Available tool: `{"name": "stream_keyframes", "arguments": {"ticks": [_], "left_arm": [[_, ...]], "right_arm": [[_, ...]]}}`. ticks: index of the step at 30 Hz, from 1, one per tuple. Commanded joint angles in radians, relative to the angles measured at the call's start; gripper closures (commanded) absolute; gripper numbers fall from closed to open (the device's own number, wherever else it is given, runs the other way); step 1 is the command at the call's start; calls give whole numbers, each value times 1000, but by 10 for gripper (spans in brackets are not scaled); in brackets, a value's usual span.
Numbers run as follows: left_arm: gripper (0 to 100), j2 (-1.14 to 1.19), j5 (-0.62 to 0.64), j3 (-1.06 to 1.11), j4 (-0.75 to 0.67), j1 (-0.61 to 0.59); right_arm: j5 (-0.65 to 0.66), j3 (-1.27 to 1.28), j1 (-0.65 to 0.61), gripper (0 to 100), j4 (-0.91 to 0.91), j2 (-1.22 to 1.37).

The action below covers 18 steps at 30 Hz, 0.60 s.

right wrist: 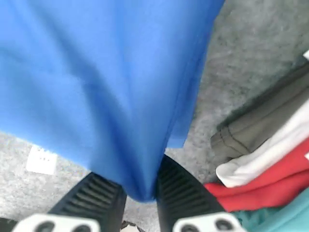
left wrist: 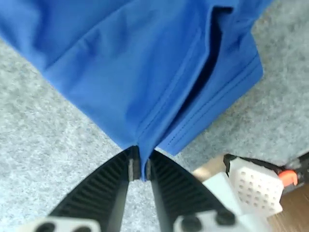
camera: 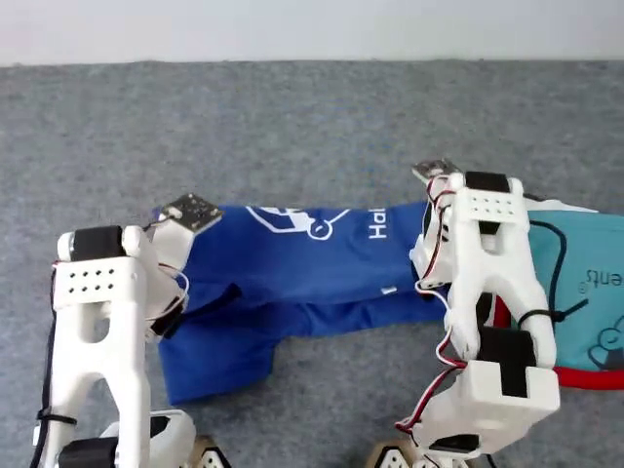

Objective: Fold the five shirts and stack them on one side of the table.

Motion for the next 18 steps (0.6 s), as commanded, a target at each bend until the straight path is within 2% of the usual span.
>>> {"name": "stream_keyframes", "arguments": {"ticks": [1,18], "left_arm": [[987,-28,-46,25,25,-9],[987,-25,-101,122,26,-9]], "right_arm": [[11,28,8,991,-65,-51],[37,199,8,990,-225,-48]]}}
